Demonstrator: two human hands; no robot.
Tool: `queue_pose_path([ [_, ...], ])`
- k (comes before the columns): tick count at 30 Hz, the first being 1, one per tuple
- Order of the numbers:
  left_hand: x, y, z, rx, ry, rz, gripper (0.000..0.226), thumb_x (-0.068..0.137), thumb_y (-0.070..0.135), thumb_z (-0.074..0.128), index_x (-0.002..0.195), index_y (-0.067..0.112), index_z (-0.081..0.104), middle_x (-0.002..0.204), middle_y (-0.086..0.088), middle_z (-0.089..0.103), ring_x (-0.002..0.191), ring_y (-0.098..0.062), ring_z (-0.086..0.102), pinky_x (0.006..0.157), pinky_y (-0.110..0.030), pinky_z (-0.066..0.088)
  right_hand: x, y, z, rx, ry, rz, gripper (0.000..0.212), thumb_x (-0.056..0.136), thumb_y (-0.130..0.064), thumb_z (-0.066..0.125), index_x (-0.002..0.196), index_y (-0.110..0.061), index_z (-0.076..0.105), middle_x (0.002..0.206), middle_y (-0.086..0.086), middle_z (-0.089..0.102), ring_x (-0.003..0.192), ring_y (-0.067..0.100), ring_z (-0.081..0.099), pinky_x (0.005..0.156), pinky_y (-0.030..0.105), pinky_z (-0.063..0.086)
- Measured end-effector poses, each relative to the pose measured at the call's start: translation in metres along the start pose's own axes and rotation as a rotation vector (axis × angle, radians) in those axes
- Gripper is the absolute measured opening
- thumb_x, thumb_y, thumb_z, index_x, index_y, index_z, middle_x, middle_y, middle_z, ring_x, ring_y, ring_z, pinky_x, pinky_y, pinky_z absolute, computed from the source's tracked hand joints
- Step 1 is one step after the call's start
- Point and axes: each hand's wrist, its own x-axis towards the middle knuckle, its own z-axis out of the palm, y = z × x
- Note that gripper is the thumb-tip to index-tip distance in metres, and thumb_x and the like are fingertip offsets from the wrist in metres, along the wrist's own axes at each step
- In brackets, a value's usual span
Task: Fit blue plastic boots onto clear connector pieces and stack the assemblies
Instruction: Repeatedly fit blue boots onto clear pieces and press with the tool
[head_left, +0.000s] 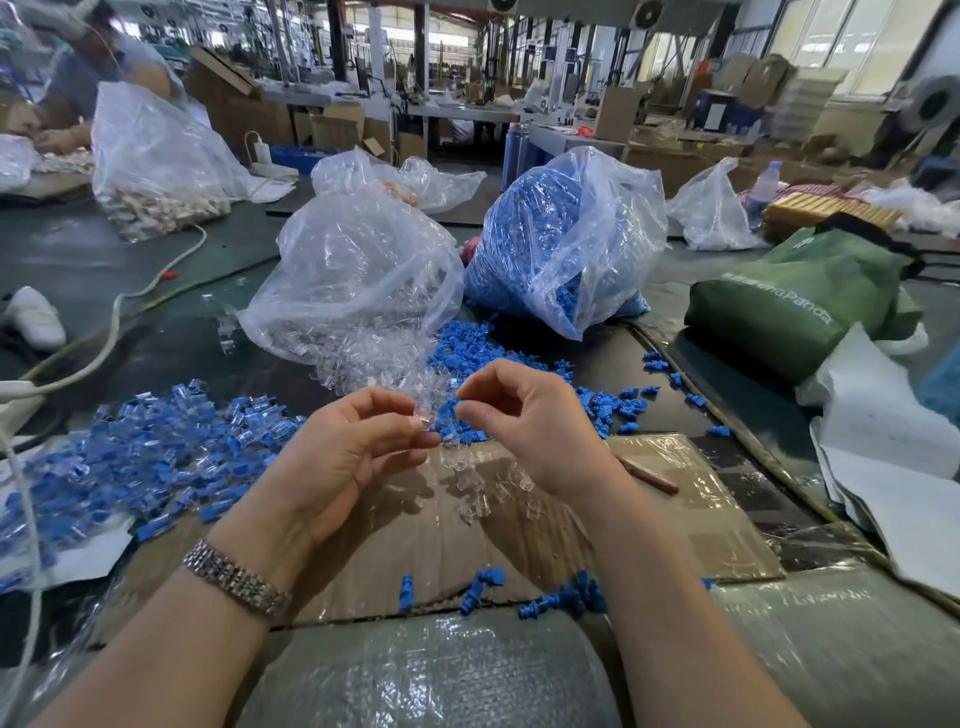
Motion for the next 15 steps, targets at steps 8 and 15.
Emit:
queue_pose_path([
  [8, 0.0007, -0.0002, -0.0021, 0.031, -0.06, -0.04, 0.033, 0.074, 0.002, 0.068, 0.107, 0.0, 0.068, 0.09, -0.013, 0.069, 0.077, -0.018, 0.07, 0.062, -0.022, 0.058, -0.0002, -0.0005, -0.0019, 0.099, -0.029, -0.055, 0.016, 0.091, -0.008, 0.075, 0.091, -0.025, 0.077, 0.087, -0.006, 0.077, 0.085, 0.008, 0.071, 0.083, 0.02, 0.055],
  [15, -0.0022, 0.0009, 0.0005, -0.007, -0.128, -0.089, 0.036, 0.081, 0.007, 0.067, 0.116, -0.004, 0.07, 0.091, -0.011, 0.072, 0.075, -0.014, 0.067, 0.062, -0.02, 0.056, -0.0028, -0.0016, 0.0, -0.05, -0.026, -0.136, 0.011, 0.095, -0.014, 0.071, 0.094, -0.025, 0.07, 0.085, -0.012, 0.07, 0.081, 0.001, 0.063, 0.076, 0.013, 0.046],
])
